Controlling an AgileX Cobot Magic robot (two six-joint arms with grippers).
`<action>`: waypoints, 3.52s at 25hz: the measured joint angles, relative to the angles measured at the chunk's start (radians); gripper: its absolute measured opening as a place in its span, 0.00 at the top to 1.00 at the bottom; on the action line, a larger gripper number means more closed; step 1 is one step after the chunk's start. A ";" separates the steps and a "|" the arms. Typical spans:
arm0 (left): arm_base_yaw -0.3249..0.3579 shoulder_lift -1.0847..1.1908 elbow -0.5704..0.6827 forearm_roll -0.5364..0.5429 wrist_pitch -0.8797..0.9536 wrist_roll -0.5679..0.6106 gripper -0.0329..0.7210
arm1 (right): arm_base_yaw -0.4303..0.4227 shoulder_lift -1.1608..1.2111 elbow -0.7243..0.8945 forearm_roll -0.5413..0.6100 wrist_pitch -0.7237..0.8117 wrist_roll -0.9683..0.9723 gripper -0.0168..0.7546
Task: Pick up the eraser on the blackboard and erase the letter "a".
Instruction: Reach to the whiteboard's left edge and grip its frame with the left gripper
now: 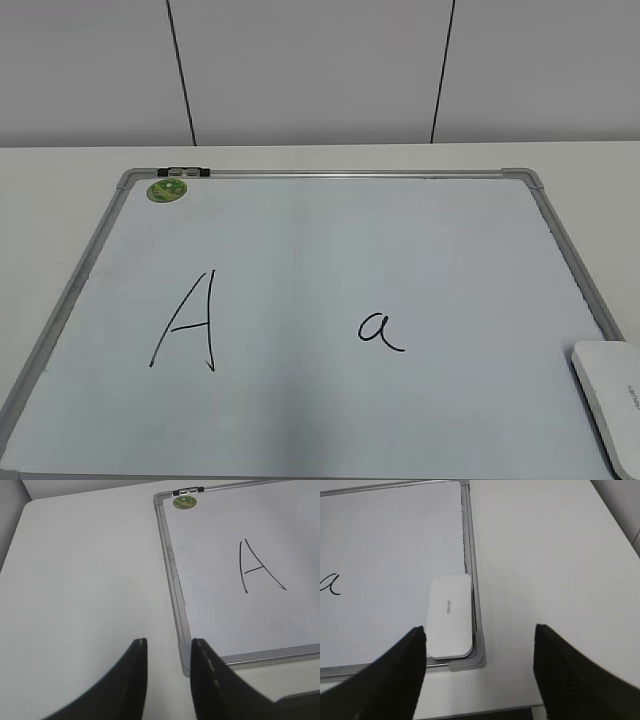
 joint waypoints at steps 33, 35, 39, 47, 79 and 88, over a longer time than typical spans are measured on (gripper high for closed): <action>0.000 0.816 -0.223 -0.018 -0.060 -0.032 0.63 | 0.000 0.000 0.000 0.000 0.000 0.000 0.33; 0.000 0.914 -0.279 -0.027 -0.065 -0.034 0.63 | 0.000 0.000 0.000 0.000 0.000 0.000 0.33; 0.000 1.106 -0.393 -0.031 -0.076 -0.040 0.63 | 0.000 0.000 0.000 0.000 0.000 0.000 0.33; 0.000 1.427 -0.605 -0.041 -0.072 -0.040 0.63 | 0.000 0.000 0.000 0.000 0.000 0.000 0.33; 0.000 2.012 -0.877 0.000 -0.189 -0.079 0.63 | 0.000 0.000 0.000 0.000 0.000 0.000 0.33; 0.000 2.068 -0.877 0.007 -0.197 -0.089 0.63 | 0.000 0.000 0.000 0.000 0.000 0.000 0.33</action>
